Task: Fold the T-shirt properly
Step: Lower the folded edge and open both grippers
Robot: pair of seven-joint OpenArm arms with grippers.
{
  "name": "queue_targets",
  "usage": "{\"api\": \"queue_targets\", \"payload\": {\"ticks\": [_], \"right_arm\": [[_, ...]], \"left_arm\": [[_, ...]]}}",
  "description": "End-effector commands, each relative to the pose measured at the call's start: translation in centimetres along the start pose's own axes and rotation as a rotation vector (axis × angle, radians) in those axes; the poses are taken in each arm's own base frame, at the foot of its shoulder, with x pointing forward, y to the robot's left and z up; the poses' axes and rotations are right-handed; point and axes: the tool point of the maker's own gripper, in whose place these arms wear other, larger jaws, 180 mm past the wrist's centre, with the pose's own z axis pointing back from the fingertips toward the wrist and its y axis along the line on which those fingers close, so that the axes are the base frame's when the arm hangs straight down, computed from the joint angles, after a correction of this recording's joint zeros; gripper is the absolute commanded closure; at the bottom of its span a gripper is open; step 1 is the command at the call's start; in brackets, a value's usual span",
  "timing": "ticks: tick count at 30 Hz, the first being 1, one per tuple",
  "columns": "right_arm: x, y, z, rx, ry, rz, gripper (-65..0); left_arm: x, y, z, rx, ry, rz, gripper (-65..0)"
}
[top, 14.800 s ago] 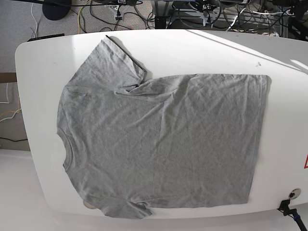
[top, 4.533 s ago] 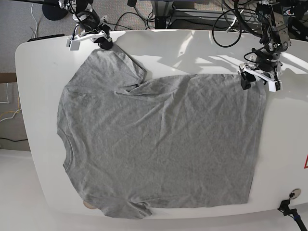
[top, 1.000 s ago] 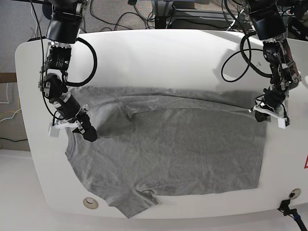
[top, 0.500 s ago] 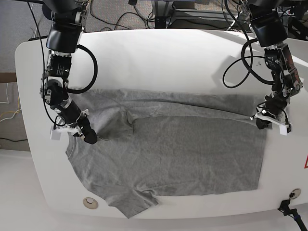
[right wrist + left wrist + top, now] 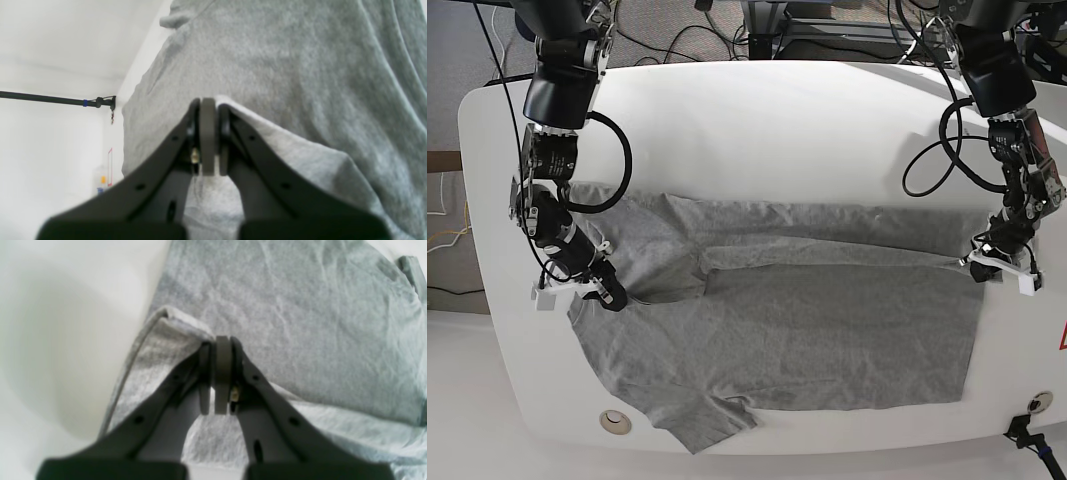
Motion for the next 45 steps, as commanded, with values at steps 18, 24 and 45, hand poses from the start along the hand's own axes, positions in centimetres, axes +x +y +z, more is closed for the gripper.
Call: {"api": "queue_targets", "payload": {"ticks": [18,24,45], "right_arm": [[4.0,3.5,-0.8,0.058,-0.076,0.064,0.0],[2.7,3.2,-1.5,0.018,-0.058,0.104,0.0],[5.8,-0.3,3.5,-0.268,0.002,0.504,-50.4]], "left_arm": [[5.9,-1.1,0.3,-0.022,-0.124,-0.027,0.0],[5.9,-1.4,-0.1,0.005,-0.105,-0.099,0.0],[10.2,1.3,3.4,0.183,-0.159,-0.426,-55.9]]}}
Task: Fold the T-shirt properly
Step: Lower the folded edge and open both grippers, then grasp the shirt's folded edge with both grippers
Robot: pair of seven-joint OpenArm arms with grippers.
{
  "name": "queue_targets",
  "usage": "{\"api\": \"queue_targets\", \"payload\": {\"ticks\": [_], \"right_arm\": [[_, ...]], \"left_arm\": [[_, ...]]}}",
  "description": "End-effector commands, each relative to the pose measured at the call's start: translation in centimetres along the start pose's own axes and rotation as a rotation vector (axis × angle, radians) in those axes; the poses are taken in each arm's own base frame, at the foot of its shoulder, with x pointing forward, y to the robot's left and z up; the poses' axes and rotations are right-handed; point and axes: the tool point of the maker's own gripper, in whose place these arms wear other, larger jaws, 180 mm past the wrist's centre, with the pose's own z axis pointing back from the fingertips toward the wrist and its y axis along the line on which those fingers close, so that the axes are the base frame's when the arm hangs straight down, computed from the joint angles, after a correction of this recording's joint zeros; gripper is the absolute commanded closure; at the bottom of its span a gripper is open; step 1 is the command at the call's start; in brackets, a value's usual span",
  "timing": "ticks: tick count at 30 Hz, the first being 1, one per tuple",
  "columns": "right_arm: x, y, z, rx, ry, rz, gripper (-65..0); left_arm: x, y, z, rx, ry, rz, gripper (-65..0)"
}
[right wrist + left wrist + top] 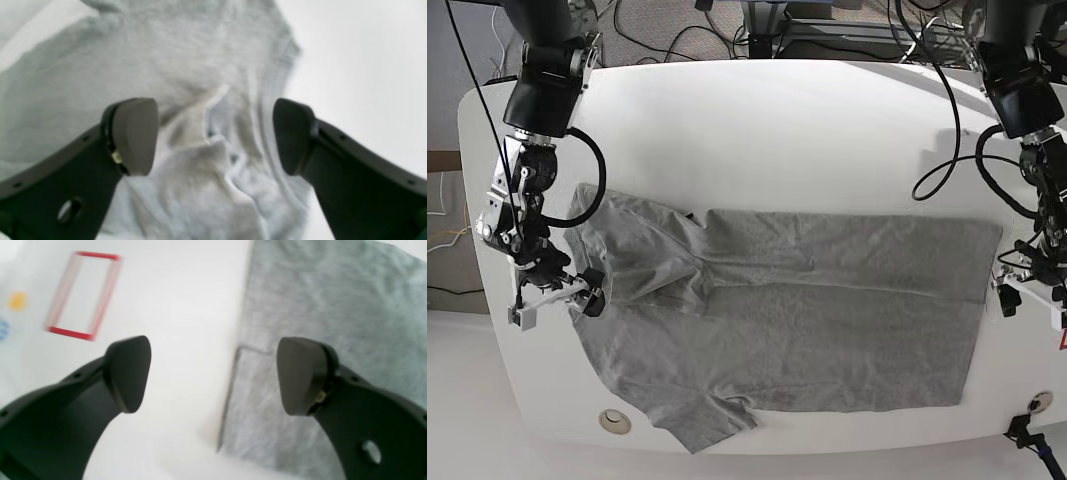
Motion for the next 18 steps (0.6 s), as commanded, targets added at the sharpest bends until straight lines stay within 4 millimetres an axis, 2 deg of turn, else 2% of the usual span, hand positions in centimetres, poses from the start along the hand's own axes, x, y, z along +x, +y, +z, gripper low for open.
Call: {"api": "queue_targets", "payload": {"ticks": [1,3,6,10,14,18], "right_arm": [[2.0,-0.4,1.9,-0.006,-0.046,0.066,-50.5],[1.5,-1.5,3.2,-0.037,-0.041,0.112,-50.5],[-0.5,-3.3,5.1,-0.083,-0.008,0.178,-50.5],[-4.5,-4.3,6.8,-0.104,0.061,0.218,-50.5],[-7.4,-4.9,7.5,-0.11,0.108,0.218,-50.5],[-8.4,-5.5,7.5,-0.104,0.095,0.225,-50.5]], "left_arm": [[1.7,-0.1,1.7,-0.025,-0.067,-0.094,-55.9],[1.0,-0.3,2.8,-0.033,-0.065,-0.153,-55.9],[-0.7,-0.6,4.2,-0.038,-0.051,-0.197,-55.9],[-2.8,-1.2,5.7,-0.051,-0.024,-0.242,-55.9],[-4.4,-1.4,6.3,-0.059,0.004,-0.256,-55.9],[-4.8,-1.5,6.4,-0.061,0.011,-0.255,-55.9]]}}
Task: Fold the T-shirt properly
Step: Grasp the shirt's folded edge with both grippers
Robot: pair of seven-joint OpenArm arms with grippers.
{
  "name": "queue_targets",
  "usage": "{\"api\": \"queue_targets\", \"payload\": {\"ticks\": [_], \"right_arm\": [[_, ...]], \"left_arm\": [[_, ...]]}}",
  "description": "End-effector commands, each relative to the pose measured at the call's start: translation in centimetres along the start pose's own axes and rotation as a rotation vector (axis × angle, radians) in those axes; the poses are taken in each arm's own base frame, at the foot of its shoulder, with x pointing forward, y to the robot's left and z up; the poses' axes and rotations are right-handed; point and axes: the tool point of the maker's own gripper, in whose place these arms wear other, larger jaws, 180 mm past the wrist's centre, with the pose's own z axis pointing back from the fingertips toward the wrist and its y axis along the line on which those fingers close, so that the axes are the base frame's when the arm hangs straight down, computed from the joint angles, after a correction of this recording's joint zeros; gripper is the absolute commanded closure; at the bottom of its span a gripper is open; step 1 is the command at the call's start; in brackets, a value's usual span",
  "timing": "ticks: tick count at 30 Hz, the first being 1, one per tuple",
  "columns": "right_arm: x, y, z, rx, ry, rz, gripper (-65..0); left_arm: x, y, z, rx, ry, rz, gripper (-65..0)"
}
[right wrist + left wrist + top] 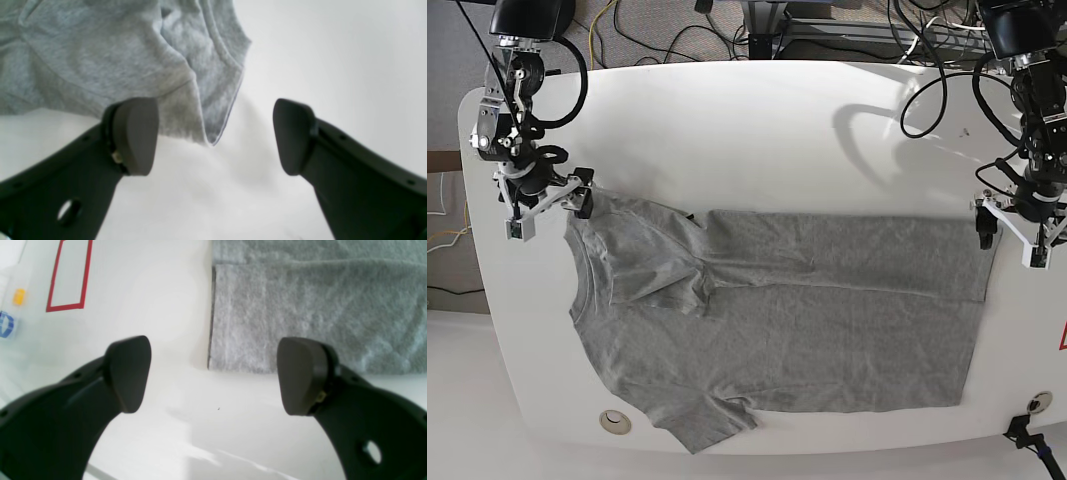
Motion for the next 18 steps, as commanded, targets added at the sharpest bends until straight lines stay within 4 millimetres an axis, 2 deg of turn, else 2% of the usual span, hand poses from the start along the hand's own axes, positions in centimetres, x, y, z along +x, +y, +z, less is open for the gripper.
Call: {"api": "queue_targets", "payload": {"ticks": [1,4,10,14,18], "right_arm": [[1.0,-0.6,0.0,-0.001,-0.037,0.008,-50.5],[0.0,-1.3,-0.9,0.001,-0.02,-0.007,-50.5],[-0.6,-2.1,-2.0,-0.002,-0.023,-0.039,-50.5],[-1.6,1.0,-3.2,0.061,0.01,-0.012,-50.5],[-2.4,2.5,-3.7,0.083,0.021,-0.031,-50.5]], "left_arm": [[1.6,0.9,0.5,0.019,-0.05,-0.011,-55.9],[1.2,0.8,0.5,0.017,-0.041,-0.013,-55.9],[1.1,0.8,0.5,0.017,-0.039,-0.013,-55.9],[1.1,0.8,0.5,0.017,-0.039,-0.013,-55.9],[1.2,0.8,0.5,0.016,-0.041,-0.012,-55.9]]}}
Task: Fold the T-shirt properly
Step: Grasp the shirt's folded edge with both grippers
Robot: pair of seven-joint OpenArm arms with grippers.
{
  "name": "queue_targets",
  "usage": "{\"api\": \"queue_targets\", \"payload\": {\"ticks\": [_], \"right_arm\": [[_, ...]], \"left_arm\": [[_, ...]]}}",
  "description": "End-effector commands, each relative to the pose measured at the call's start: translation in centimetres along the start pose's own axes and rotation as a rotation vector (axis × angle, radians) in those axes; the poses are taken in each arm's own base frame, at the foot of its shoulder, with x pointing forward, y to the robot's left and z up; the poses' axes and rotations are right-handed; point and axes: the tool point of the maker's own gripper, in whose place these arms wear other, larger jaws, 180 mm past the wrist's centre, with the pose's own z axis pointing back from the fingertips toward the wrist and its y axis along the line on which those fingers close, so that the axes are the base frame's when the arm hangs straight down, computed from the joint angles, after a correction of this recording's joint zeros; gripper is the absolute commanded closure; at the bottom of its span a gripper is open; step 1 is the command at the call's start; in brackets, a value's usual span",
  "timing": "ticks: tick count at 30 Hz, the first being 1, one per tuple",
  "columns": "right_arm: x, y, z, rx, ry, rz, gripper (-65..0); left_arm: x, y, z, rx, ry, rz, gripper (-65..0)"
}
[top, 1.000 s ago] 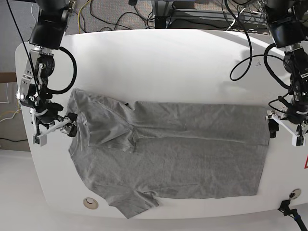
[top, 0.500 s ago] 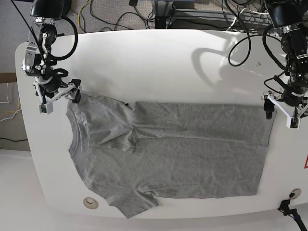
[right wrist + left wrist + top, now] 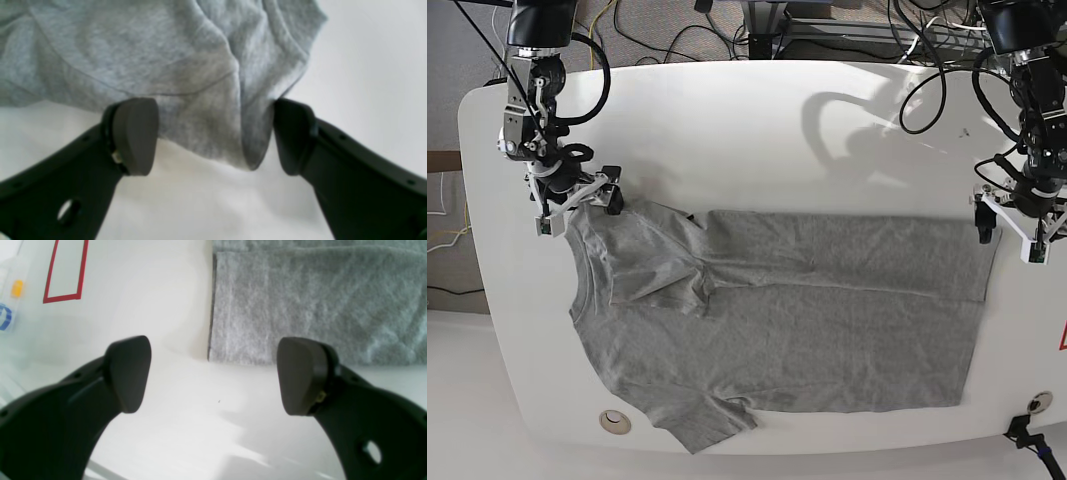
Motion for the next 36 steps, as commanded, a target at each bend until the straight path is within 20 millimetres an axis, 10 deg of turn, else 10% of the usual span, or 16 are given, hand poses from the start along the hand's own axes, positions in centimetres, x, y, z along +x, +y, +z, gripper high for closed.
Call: {"api": "queue_targets", "payload": {"ticks": [1,5,13,30,36], "right_arm": [[0.5,-0.1,0.0,-0.018,-0.008,0.018,-50.4],[0.1,-0.2,-0.3,-0.062,-0.012,0.067,-44.1],[-0.4,-1.3,-1.0,-0.092,-0.002,0.072,0.0],[-0.2,-1.4,-1.0,-0.095,-0.004,0.078,-0.8],[-0.1,-1.3,-1.0,-0.093,-0.007,0.074,-0.3]], "left_arm": [[2.0,0.9,0.4,0.02,-0.059,-0.009,-55.9],[1.8,1.0,0.4,0.022,-0.055,-0.007,-55.9],[-0.4,2.0,-1.7,0.024,0.02,0.054,-56.0],[-3.1,1.5,-7.0,-0.016,0.073,0.179,-55.6],[-4.6,1.1,-7.8,-0.028,0.121,0.195,-40.7]]}}
